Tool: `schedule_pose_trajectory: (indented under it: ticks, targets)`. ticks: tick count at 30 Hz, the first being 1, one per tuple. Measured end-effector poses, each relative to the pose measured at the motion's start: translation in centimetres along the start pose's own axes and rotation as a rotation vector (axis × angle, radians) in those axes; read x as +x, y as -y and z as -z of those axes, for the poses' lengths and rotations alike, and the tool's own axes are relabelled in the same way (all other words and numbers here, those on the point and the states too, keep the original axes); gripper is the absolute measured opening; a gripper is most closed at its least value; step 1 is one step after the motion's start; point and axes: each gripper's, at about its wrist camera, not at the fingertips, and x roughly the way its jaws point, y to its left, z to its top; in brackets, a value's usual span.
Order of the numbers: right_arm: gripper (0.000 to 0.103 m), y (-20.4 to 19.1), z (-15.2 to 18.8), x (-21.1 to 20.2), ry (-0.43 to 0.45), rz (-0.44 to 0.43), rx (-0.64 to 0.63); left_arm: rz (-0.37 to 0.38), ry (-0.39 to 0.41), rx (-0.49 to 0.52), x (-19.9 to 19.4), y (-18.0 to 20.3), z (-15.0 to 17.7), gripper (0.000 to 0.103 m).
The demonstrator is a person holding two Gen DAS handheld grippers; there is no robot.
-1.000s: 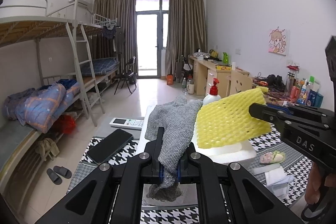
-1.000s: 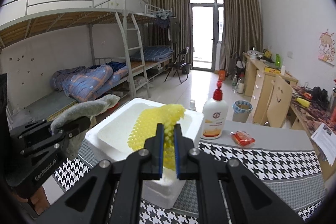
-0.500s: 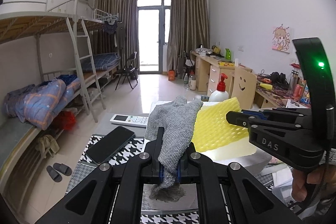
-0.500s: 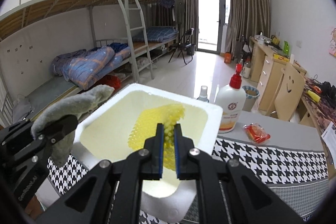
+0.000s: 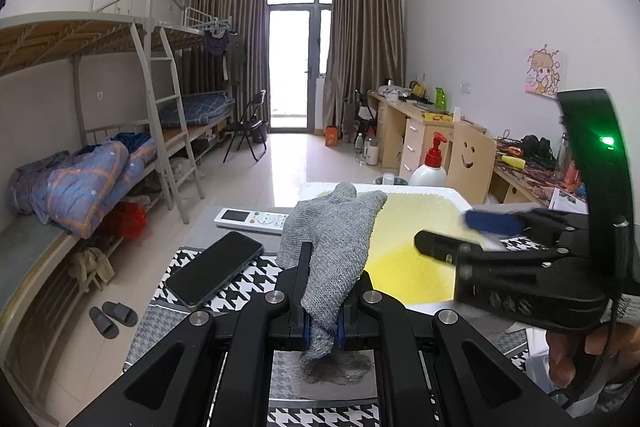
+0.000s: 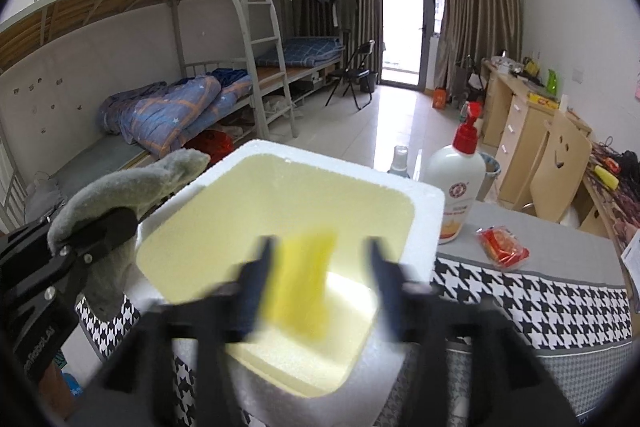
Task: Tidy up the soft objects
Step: 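Lower the yellow mesh into the foam box and open the right tool, then lower the grey sock into the foam box and open the left tool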
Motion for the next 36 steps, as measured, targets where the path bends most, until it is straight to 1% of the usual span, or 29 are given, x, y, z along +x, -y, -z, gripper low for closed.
schedule_pose_trajectory:
  ticks: [1, 2, 3, 5, 9, 14, 20, 36]
  targets:
    - [0.092, -0.1, 0.0, -0.3, 0.015, 0.004, -0.004, 0.000, -0.003, -0.001, 0.1, -0.1, -0.1, 0.009]
    - [0.097, -0.1, 0.0, -0.4, 0.026, 0.015, -0.006, 0.000, -0.005, -0.003, 0.2, -0.1, -0.2, 0.009]
    - [0.097, -0.2, 0.0, -0.8, 0.040, 0.033, -0.011, 0.000, -0.006, -0.005, 0.2, -0.1, -0.2, 0.009]
    - [0.098, -0.2, -0.1, -1.3, 0.059, 0.038, -0.017, -0.001, -0.004, -0.003, 0.1, -0.1, -0.3, 0.009]
    - [0.098, 0.2, -0.2, -1.5, 0.057, 0.018, -0.007, 0.002, -0.003, -0.001, 0.2, -0.1, -0.4, 0.009]
    - [0.098, 0.6, 0.0, -2.5, 0.077, 0.000, 0.000, 0.012, -0.011, -0.002, 0.2, 0.0, -0.4, 0.009]
    - [0.098, 0.9, 0.4, -3.8, 0.103, -0.001, 0.005, 0.025, -0.011, 0.008, 0.4, 0.1, -0.8, 0.009]
    - [0.098, 2.5, 1.5, -6.3, 0.142, 0.045, 0.044, 0.092, -0.046, 0.052, 2.2, 2.6, -1.8, 0.009]
